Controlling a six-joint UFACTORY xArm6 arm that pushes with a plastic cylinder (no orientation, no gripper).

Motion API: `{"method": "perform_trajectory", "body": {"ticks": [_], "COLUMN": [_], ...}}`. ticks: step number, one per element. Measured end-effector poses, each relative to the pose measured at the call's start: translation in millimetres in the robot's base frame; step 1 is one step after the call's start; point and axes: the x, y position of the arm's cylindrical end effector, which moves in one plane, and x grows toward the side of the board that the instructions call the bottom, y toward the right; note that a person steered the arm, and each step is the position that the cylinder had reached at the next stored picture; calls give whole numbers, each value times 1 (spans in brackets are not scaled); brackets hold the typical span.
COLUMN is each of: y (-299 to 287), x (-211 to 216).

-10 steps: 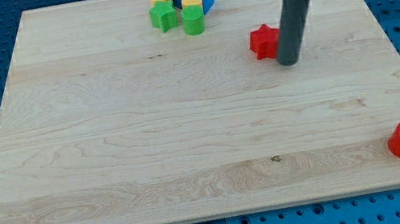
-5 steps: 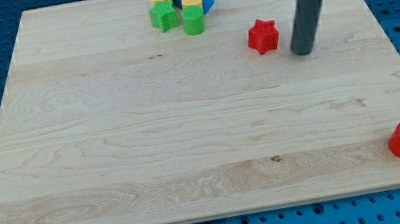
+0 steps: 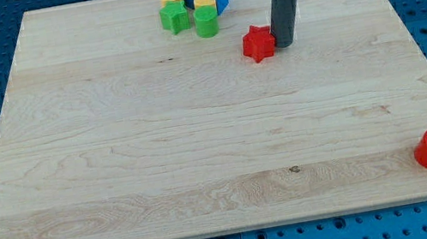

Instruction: Push the red star into the green circle

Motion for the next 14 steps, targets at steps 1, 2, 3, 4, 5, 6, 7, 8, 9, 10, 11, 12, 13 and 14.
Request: {"method": "perform_trajectory", "body": {"ticks": [1, 2, 3, 4, 5, 6, 7, 8, 9, 10, 11, 12, 13, 14], "y": [23, 18, 15, 7, -12, -19, 2, 6, 6, -7, -13, -26, -47, -75], "x": [-21, -29, 8, 35, 46, 42, 38, 33, 15, 17, 18, 20, 20, 22]}}
